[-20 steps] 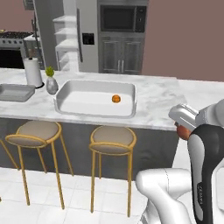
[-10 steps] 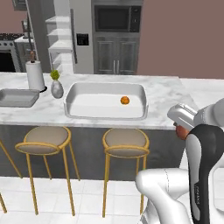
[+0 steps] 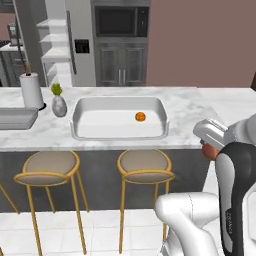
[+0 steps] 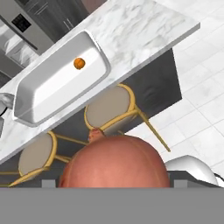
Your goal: Place the cold items (onion and orange) from the fridge in one tupperware on the dining counter. Place the warm items (hot dog and kebab skewer) in the stove area in another tupperware.
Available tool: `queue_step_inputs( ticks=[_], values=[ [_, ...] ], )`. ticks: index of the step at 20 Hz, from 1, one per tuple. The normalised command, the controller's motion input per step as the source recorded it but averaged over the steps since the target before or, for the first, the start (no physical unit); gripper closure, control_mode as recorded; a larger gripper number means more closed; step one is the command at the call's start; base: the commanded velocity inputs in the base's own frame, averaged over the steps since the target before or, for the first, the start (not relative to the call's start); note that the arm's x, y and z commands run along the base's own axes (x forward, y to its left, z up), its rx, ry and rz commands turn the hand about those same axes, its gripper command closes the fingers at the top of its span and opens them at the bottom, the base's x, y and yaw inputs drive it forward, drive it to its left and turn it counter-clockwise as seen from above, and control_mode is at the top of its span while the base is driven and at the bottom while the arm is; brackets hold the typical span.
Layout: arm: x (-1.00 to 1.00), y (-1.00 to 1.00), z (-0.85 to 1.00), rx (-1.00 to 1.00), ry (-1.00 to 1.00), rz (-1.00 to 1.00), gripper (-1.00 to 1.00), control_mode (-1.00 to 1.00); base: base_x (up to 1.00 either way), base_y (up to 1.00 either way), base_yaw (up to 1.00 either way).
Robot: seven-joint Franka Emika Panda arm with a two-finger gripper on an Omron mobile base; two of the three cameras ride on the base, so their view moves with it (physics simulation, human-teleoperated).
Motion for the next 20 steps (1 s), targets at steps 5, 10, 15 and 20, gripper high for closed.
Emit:
queue_step_inputs(
  ticks=[5, 10, 15, 20],
  values=[
    [0.0, 0.0, 0.0, 0.0, 0.0, 0.0, 1.0, 1.0, 0.54, 0.48, -0.22],
    [0.0, 0.0, 0.0, 0.0, 0.0, 0.0, 1.0, 1.0, 0.42, 0.3, -0.21],
    [0.0, 0.0, 0.0, 0.0, 0.0, 0.0, 1.0, 1.0, 0.32, 0.5, -0.22],
    [0.0, 0.0, 0.0, 0.0, 0.0, 0.0, 1.0, 1.0, 0.31, 0.61, -0.23]
  ],
)
